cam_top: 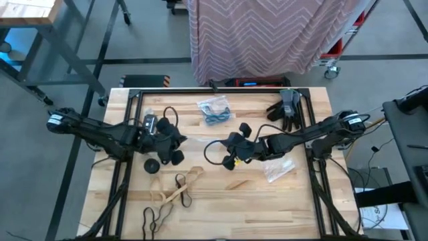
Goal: Sort rubber bands
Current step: Open the transparent zip bag
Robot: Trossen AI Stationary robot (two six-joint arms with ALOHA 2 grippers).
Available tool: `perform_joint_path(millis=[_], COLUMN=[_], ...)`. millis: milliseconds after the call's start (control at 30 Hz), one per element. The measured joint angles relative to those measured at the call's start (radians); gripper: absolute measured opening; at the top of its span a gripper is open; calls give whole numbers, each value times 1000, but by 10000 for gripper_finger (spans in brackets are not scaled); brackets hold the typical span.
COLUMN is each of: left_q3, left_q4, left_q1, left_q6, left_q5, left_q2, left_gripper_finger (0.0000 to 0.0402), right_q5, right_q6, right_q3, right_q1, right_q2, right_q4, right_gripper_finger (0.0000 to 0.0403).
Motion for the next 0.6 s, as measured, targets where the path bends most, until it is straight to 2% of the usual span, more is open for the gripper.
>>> perform_joint_path(millis=[300,467,600], left_q3=[0,0,0], left_q4=[-17,13,-26], left_q1=[32,34,34], left_q6=[9,68,102], left_q5=[19,14,19], left_q2=[32,42,50], left_gripper_finger=[0,0,0], right_q5=[-1,-28,-50], right_q6=[25,-33,-69], right_q3=[12,16,16], right_q1=[-8,-8,-1], right_q2=[0,0,0], right_q4=[-99,-107,-108], right_gripper_finger=[0,0,8])
